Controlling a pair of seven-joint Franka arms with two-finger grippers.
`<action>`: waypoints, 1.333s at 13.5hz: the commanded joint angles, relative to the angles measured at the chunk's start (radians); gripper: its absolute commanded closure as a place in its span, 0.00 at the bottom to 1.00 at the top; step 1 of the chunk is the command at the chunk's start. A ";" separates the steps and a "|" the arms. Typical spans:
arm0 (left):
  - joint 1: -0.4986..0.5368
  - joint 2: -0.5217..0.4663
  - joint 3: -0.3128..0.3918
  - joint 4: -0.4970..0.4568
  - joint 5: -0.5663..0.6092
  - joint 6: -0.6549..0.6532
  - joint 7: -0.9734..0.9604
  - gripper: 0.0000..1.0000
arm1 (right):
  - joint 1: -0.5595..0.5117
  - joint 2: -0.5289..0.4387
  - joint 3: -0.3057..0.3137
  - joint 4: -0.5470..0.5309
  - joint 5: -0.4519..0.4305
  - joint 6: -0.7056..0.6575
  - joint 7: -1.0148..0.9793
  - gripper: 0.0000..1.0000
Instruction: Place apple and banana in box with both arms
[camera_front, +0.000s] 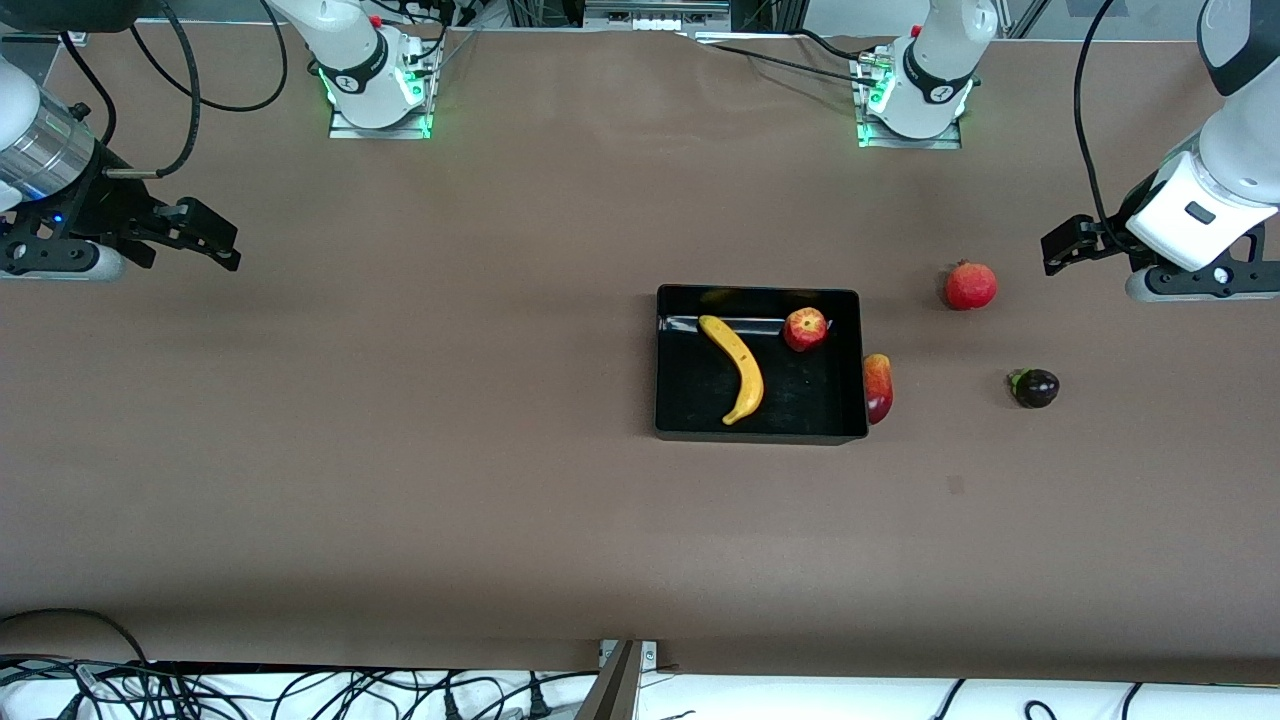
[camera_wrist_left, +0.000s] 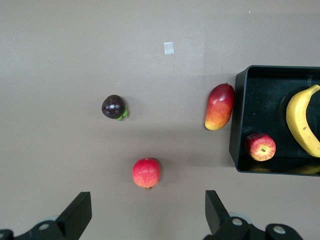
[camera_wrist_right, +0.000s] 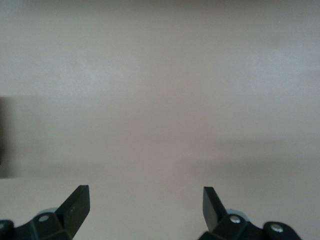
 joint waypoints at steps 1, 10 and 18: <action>-0.007 0.022 0.005 0.035 -0.015 0.000 0.015 0.00 | -0.015 0.005 0.011 0.010 -0.005 0.003 -0.013 0.00; -0.016 0.026 0.003 0.041 -0.014 -0.010 0.015 0.00 | -0.015 0.009 0.011 0.010 -0.004 0.008 -0.013 0.00; -0.016 0.037 0.003 0.056 -0.013 -0.020 0.015 0.00 | -0.016 0.011 0.011 0.010 -0.002 0.021 -0.013 0.00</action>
